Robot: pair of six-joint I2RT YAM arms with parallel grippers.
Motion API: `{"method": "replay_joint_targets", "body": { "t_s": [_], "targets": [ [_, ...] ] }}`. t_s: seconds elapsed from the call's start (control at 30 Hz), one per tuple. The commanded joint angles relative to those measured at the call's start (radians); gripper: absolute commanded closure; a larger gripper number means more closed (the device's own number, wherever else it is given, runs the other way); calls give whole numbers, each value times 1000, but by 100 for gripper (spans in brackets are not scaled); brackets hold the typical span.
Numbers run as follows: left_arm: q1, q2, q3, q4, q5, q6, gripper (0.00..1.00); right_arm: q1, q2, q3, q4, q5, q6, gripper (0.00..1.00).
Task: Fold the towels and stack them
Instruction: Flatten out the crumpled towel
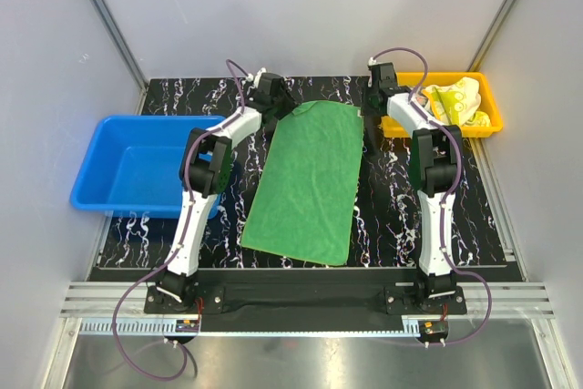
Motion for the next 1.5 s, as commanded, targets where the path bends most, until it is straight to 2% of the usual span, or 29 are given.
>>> {"method": "replay_joint_targets", "body": {
  "t_s": [0.0, 0.23, 0.43, 0.67, 0.87, 1.2, 1.3, 1.47],
  "targets": [
    [2, -33, -60, 81, -60, -17, 54, 0, -10, -2, 49, -21, 0, 64],
    [2, -46, -112, 94, -82, -33, 53, -2, -13, 1, 47, -27, 4, 64],
    [2, -10, -111, 169, -39, -47, 53, -2, -21, -14, 62, -21, 0, 64],
    [4, 0, -108, 184, -37, -55, 59, -7, 10, 18, 53, -7, 3, 63],
    [10, -4, -99, 204, -37, -75, 67, -22, 65, 115, -29, 13, 30, 62],
    [14, 23, -65, 197, -2, -109, 66, -25, 97, 153, -57, -30, 59, 61],
    [16, 34, -53, 183, 0, -118, 59, -23, 108, 170, -59, -24, 55, 60],
    [16, 45, -50, 195, 3, -132, 59, -27, 140, 219, -86, -36, 55, 60]
  ]
}}
